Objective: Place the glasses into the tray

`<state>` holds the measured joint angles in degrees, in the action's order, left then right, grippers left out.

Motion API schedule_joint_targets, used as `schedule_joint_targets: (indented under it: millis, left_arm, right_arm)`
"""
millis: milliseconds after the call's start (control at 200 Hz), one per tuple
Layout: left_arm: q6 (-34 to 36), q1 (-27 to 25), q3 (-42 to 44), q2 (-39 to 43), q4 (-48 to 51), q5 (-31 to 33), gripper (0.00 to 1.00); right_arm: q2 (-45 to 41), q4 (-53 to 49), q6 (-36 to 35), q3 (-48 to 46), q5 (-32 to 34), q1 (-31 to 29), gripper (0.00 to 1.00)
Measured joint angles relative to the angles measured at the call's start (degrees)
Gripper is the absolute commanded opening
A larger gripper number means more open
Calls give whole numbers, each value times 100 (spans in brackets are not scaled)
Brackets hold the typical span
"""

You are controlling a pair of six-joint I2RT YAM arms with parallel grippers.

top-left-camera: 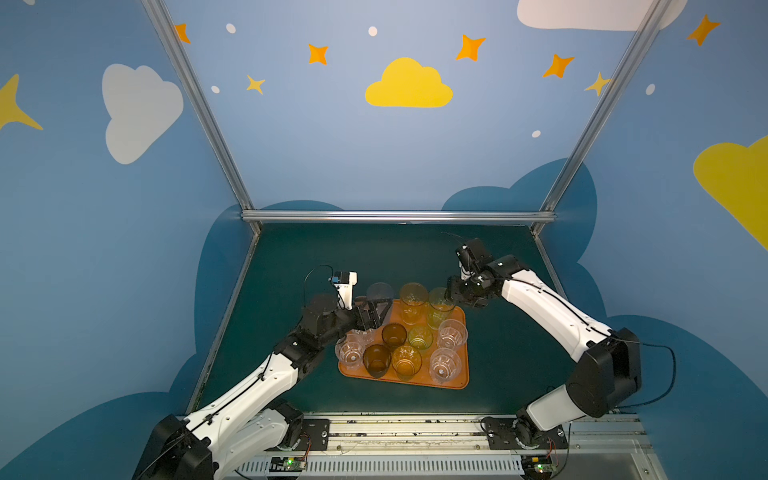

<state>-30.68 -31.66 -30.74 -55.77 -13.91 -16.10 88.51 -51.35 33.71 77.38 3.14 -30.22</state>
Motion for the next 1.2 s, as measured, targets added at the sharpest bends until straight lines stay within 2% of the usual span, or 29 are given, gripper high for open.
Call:
schedule_joint_targets:
  millis: [125,255,471,566,636,791,941,1056,1202]
  left_arm:
    - [20,-2,-2,13,140,352,100]
    - [214,-2,-83,52,485,1163,100]
    - [981,57,-284,125,835,3285,100]
    - [1298,295,-195,249,800,4103,100]
    - [1460,619,59,422,562,4474,100]
    - [1797,1381,599,372,85,4850,100]
    - [2111,1792,868,-398,-509,5038,100]
    - [2218,2057,1001,-925,-916,5047,100]
    - [2140,2492,968,-1563,-1248,4920,100]
  right_arm:
    - [-66,-31,-15,105,511,24,84]
    - [-466,249,-122,-76,1110,127,85]
    - [-2153,2229,-704,-2026,2179,365,87]
    - [-2490,3134,-940,-2826,2656,516,87]
    - [-2542,3668,-1062,-3307,2942,723,87]
    - [-2533,4520,-1263,-3995,3202,1294,87]
    - [-2579,5829,-1731,-4955,3279,1670,87]
    - [-2612,6542,-1860,-5676,3062,2041,87]
    - [-2389,7165,-1834,-5772,2647,2529,87]
